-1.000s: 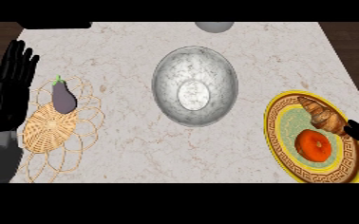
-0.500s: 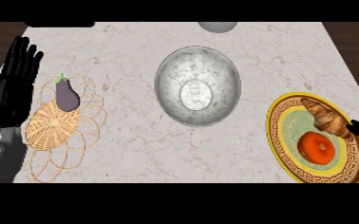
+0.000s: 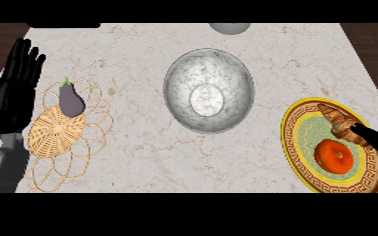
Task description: Pick the squash from the plate and place it in the bowl
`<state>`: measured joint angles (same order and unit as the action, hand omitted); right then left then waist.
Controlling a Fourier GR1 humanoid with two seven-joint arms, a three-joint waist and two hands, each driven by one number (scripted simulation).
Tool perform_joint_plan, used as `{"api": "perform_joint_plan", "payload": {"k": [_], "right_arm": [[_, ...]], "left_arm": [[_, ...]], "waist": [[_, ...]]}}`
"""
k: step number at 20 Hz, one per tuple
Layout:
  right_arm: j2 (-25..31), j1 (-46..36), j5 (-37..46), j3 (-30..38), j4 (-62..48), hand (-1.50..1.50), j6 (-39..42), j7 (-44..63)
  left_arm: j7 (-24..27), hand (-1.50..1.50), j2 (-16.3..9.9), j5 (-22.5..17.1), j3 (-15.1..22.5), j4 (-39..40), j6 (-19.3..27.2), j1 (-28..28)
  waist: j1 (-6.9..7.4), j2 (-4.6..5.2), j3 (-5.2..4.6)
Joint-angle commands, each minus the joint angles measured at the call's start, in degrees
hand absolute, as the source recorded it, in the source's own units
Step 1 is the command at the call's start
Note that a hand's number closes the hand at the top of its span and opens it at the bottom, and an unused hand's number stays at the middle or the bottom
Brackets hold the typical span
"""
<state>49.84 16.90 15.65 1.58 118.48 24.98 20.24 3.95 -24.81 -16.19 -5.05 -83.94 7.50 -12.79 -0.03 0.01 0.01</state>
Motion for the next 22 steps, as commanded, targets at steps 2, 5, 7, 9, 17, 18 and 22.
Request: {"api": "perform_joint_plan", "payload": {"k": [2, 5, 7, 9, 17, 18, 22], "right_arm": [[-5.3, 0.1, 9.8, -3.3, -7.6, -1.5, -1.5, -7.8], [-6.7, -2.2, 11.5, -1.0, -11.8, -1.5, -0.6, -11.1], [-8.8, -3.4, 10.5, 0.0, -10.7, -1.5, 1.2, -10.4], [-9.0, -0.3, 13.1, 0.7, -11.6, -1.5, 0.1, -15.7], [-13.6, -7.5, 18.2, 0.7, -18.2, -1.5, 2.4, -17.5], [-14.6, -9.1, 20.2, -2.0, -16.7, -1.5, 3.3, -14.1], [-15.9, -8.9, 22.7, -0.9, -20.3, -1.5, 2.6, -18.2]], "left_arm": [[0.6, 0.0, 1.3, 1.9, -1.0, 2.0, 0.3, -1.5], [-0.9, 0.0, 1.9, 1.6, -1.6, -2.2, -0.6, 1.2], [-0.7, 0.0, 2.0, 2.9, -1.9, -0.1, -1.1, -1.5], [0.2, 0.0, 0.8, 1.3, -4.1, 2.0, -4.2, -0.4], [-2.4, 0.0, 3.3, 4.2, -4.4, 0.0, -2.3, -2.0], [0.8, 0.0, 4.6, 5.2, -3.5, 2.9, -2.7, -2.3], [-3.8, 0.0, 4.2, 4.5, -4.5, -5.9, -2.9, 2.4]], "waist": [[-0.18, 0.0, 0.02], [0.03, -0.05, 0.02], [-0.14, -0.02, 0.0], [-0.3, -0.04, 0.0], [-0.03, -0.01, 0.0], [-0.03, 0.03, -0.02], [0.22, -0.07, 0.0]]}}
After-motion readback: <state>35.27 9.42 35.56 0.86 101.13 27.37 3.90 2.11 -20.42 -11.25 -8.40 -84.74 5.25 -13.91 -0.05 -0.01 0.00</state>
